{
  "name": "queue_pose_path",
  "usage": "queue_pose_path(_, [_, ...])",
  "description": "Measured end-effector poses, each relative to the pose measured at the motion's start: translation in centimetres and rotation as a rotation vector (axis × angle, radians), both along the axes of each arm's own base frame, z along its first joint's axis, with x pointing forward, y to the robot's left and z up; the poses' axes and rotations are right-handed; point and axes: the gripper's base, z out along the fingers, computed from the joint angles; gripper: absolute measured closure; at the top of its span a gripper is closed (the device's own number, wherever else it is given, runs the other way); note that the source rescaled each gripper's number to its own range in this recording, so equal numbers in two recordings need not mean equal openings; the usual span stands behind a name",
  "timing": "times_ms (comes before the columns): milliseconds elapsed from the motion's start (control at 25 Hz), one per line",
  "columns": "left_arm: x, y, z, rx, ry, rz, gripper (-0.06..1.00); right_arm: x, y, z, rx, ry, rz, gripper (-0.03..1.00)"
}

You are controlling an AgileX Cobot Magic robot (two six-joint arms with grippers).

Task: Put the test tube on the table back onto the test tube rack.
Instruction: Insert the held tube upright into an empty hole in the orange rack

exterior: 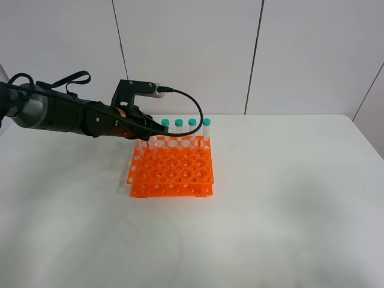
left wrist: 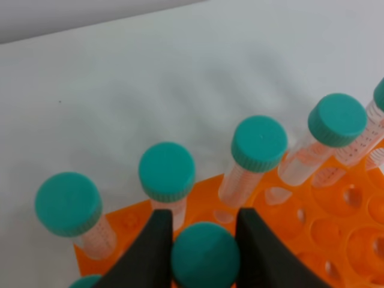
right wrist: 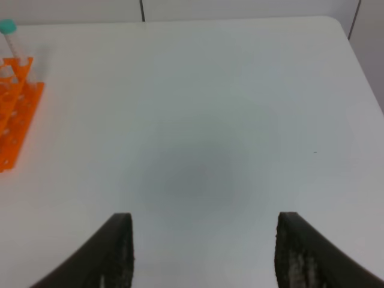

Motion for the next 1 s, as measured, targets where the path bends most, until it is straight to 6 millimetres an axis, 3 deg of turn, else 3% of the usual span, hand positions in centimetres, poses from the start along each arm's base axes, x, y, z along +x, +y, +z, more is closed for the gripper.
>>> queue_pose_path(1000, [-0.02, 0.01, -0.03, -0.02, 0.008, 0.015, 0.94, 0.0, 0.0, 0.0, 0.0, 0.0, 0.0, 0.21])
